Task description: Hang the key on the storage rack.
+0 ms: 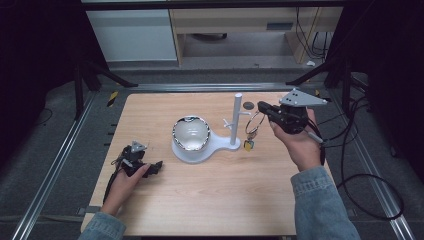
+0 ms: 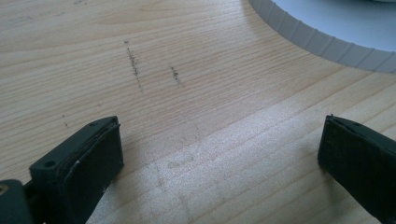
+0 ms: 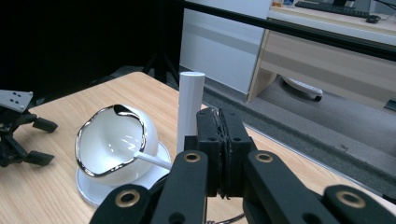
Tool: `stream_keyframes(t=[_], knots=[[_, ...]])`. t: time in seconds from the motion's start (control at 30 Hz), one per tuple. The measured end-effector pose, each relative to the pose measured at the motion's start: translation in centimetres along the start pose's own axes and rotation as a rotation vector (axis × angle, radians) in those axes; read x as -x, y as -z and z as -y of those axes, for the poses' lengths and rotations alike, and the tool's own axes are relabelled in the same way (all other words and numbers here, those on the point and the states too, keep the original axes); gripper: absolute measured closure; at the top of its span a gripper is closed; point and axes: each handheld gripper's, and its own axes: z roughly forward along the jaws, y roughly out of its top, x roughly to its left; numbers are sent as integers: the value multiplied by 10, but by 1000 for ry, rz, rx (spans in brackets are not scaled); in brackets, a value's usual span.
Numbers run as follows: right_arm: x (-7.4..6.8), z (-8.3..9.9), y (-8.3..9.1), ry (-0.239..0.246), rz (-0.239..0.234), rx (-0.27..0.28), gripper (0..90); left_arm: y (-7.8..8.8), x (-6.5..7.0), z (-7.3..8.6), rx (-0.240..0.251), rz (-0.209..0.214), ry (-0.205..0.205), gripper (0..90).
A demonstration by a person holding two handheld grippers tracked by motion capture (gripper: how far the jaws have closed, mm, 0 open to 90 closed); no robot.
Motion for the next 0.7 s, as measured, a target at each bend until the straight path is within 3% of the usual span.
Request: stream_keyframes(t=[0.7], knots=[[-2, -6, -9, -3, -1, 6, 888, 0, 0, 0, 0, 0, 0, 0]])
